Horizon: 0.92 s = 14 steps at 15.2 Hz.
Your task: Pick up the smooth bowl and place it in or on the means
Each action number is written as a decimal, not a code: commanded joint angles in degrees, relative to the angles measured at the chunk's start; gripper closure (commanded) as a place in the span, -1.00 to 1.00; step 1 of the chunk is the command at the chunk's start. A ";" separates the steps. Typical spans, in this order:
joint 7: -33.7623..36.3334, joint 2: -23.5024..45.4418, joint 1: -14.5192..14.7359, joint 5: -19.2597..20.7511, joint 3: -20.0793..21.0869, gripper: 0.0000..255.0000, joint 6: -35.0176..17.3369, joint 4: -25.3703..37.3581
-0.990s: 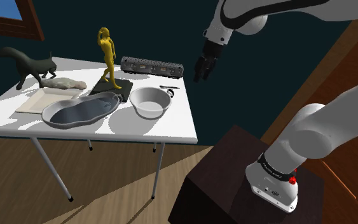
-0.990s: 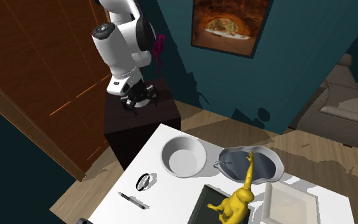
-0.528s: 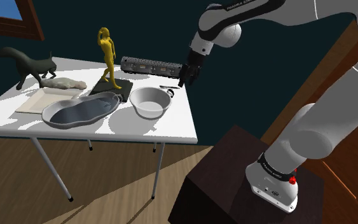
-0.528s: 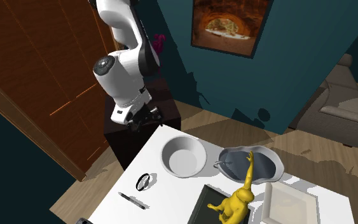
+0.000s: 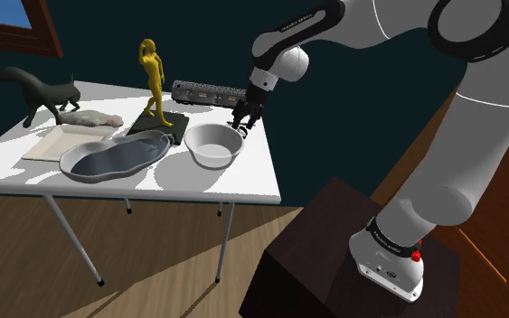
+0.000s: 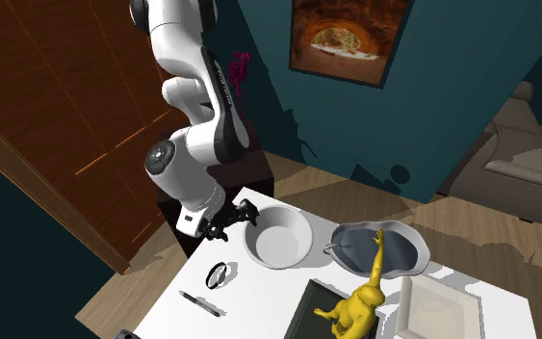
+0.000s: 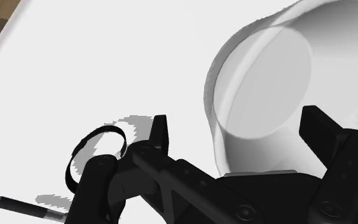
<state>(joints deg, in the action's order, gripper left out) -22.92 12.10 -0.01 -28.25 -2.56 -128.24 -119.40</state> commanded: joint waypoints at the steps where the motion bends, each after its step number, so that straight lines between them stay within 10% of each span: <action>1: -0.87 3.41 -0.32 -1.38 0.25 -1.00 -0.27 2.90; 14: -2.03 6.98 0.47 -3.33 1.44 -1.00 -4.86 2.06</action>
<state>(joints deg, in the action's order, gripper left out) -24.95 19.07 0.47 -31.57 -1.13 -133.09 -117.34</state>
